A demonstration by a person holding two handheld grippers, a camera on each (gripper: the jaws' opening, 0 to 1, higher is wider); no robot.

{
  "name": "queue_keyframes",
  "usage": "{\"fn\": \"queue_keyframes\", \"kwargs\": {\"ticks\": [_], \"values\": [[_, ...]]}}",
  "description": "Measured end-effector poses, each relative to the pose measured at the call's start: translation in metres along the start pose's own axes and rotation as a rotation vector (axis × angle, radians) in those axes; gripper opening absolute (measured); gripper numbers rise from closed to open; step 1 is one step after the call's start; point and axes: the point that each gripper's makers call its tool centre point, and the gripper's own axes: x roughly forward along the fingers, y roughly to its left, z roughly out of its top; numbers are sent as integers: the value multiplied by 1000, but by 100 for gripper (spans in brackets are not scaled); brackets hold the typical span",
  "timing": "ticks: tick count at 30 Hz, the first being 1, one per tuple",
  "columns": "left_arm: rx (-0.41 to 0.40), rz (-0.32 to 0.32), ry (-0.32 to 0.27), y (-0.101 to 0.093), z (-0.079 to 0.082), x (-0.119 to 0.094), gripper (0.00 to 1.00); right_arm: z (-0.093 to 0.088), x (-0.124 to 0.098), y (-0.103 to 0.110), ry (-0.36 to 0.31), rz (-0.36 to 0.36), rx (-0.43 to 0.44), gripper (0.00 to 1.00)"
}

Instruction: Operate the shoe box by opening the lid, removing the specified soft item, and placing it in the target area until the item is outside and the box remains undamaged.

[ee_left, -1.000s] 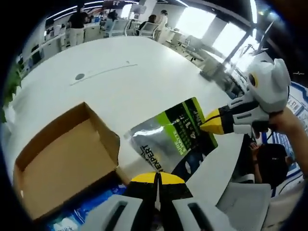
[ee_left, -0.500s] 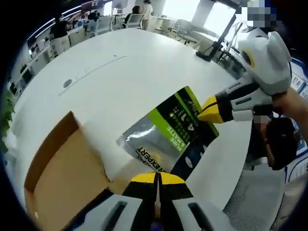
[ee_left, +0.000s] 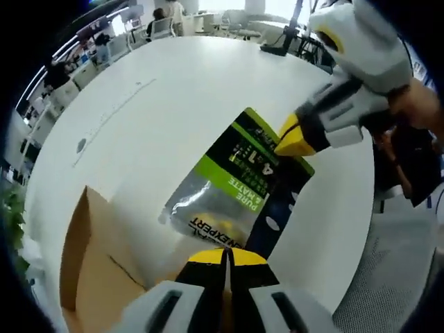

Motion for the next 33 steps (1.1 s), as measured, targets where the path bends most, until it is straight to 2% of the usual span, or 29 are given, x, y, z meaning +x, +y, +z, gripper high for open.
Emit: {"fn": "queue_keyframes", "kwargs": {"ticks": [5,9,15,20,25,33], "values": [[73,22,30,2,1,6,1,-1,6,-3,-2,7,7,0],[97,23,47,2,1,12,1,-2,9,-6,-6,9,10,0],[178,37,91,2,-7,19,2,-3,14,-9,-25,15,9,0],[210,49,95,6,-5,19,2,-7,19,-10,-22,19,15,0],[234,56,106,6,-6,19,3,-4,21,-11,-39,16,-15,0],[264,62,113,5,-9,19,8,-4,22,-14,-38,10,-16,2]]}}
